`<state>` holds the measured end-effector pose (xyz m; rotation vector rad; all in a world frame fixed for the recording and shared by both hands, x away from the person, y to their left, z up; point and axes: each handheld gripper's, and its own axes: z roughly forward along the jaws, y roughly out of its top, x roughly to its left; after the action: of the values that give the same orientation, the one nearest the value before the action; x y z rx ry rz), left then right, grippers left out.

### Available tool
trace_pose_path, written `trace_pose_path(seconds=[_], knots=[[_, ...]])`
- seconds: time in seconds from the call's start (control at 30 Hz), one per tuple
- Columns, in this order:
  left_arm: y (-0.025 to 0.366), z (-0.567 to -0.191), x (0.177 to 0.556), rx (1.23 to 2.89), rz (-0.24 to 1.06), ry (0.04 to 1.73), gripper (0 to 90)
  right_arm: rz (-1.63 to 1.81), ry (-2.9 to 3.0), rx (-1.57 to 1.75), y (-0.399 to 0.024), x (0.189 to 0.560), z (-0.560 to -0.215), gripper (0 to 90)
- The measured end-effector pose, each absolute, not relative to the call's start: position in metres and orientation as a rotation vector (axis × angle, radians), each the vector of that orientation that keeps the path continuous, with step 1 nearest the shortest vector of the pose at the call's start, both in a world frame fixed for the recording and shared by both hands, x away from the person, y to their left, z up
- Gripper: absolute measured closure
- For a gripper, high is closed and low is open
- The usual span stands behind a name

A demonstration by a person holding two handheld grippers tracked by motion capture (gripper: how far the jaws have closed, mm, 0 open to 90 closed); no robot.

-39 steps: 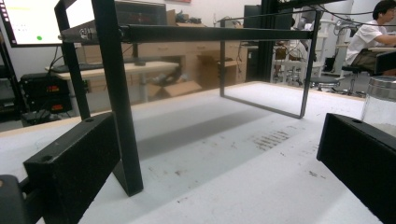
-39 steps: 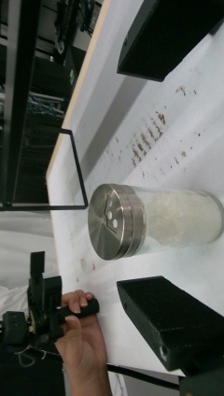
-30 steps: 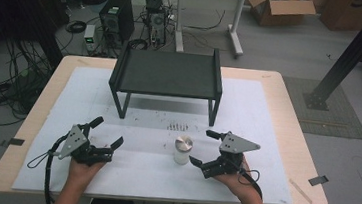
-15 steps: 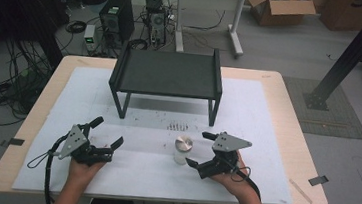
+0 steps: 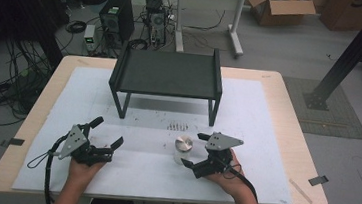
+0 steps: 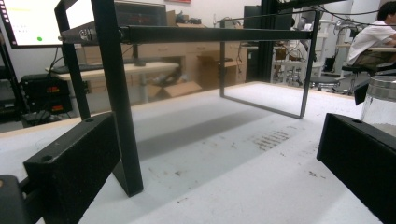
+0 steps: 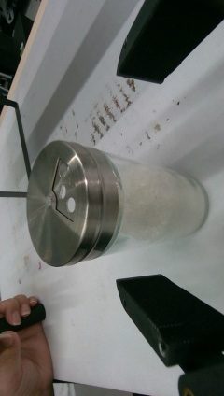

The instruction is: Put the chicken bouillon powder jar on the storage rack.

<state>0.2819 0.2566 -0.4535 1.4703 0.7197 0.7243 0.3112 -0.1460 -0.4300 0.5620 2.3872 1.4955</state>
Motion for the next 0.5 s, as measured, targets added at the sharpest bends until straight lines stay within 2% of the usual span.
trace_pose_path(seconds=[0.5], knots=[[0.2568,-0.4536,0.2816,1.466,0.726,0.716,0.2,1.479,2.426,0.565,-0.1389,0.3143,-0.435,11.8]])
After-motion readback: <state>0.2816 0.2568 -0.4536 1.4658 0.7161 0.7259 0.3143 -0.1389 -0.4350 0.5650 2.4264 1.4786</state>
